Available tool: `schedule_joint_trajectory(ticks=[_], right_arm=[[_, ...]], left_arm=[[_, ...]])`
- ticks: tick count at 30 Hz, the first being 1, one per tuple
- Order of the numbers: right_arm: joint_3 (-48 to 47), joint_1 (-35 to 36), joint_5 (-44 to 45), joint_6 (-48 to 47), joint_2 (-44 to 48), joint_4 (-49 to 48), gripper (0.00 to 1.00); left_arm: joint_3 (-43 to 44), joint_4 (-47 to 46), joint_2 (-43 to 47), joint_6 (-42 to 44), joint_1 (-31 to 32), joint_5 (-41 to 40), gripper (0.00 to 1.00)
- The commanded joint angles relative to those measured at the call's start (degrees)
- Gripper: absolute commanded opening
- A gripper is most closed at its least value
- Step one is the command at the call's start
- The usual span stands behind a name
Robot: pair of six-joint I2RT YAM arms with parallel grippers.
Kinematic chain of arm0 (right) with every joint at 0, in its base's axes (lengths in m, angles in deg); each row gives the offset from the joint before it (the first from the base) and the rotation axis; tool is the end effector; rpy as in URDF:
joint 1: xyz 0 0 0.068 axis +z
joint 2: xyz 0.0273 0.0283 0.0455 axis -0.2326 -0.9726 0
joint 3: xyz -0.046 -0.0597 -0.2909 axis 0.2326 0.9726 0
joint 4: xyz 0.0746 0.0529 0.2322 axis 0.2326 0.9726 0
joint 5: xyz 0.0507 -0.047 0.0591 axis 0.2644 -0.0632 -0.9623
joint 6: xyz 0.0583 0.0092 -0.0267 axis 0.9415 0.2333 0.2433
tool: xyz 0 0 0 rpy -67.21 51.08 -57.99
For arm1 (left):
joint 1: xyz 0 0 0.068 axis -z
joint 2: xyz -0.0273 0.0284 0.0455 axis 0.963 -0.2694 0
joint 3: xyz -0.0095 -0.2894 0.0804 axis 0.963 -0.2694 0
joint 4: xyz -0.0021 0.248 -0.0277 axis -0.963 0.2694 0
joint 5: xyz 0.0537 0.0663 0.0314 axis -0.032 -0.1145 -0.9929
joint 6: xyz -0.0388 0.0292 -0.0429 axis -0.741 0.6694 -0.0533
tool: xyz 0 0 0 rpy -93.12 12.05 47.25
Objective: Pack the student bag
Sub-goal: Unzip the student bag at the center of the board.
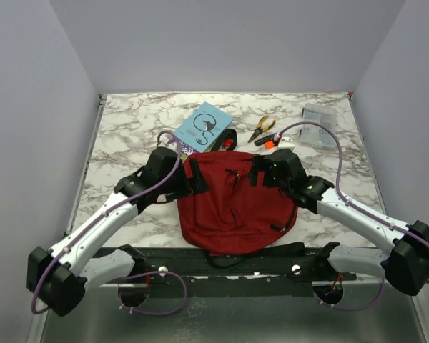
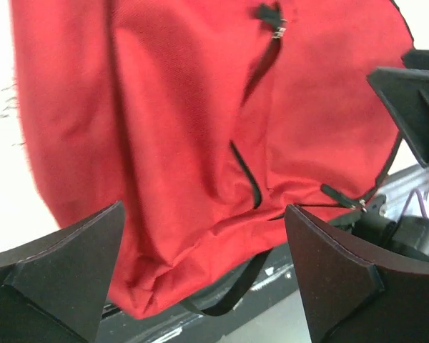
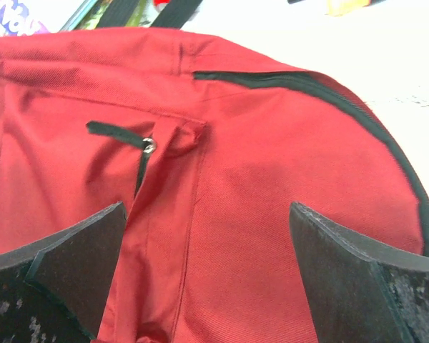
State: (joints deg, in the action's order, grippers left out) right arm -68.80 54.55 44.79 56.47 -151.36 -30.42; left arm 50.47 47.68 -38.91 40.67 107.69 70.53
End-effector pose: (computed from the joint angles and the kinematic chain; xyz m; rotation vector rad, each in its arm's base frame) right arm 0.1942 0.1483 0.2816 -0.0916 2.1854 0.3255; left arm 0.1483 -0.1049 0.2887 -0.1486 2.4538 -0.7844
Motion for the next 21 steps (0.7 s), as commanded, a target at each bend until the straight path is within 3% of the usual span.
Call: schedule_joint_trajectory(ticks=[1,6,10,13,17,21], right_arm=[[2.83,-4.24,-4.26,0.51,1.56,-4.72,1.0],[4.41,-7.12,-11.72,1.87,-1.37,-7.3,0.99],[5.17,-7.79,-17.06,3.12,-3.9,-11.44,0.98],[5.66,-7.97,-21.77,4.03,-6.37,-14.19,0.96],[6.22,-8.14,-24.12,5.68,-8.54,-17.09,0.91],[6.64,-8.32,-26.51,5.97,-10.24,-20.36,0.88]], left_arm=[[10.39,-3.08,-12.23,8.11,-0.21,9.02,0.98],[23.22,2.46,-26.93,11.4,-0.61,10.19,0.98],[31.6,6.78,-35.89,10.68,-1.09,12.45,0.92],[33.32,6.75,-40.26,9.62,-1.15,18.03,0.81],[31.23,6.14,-42.2,11.12,-1.25,13.98,0.68],[29.28,5.11,-43.54,12.98,-1.33,11.97,0.68]])
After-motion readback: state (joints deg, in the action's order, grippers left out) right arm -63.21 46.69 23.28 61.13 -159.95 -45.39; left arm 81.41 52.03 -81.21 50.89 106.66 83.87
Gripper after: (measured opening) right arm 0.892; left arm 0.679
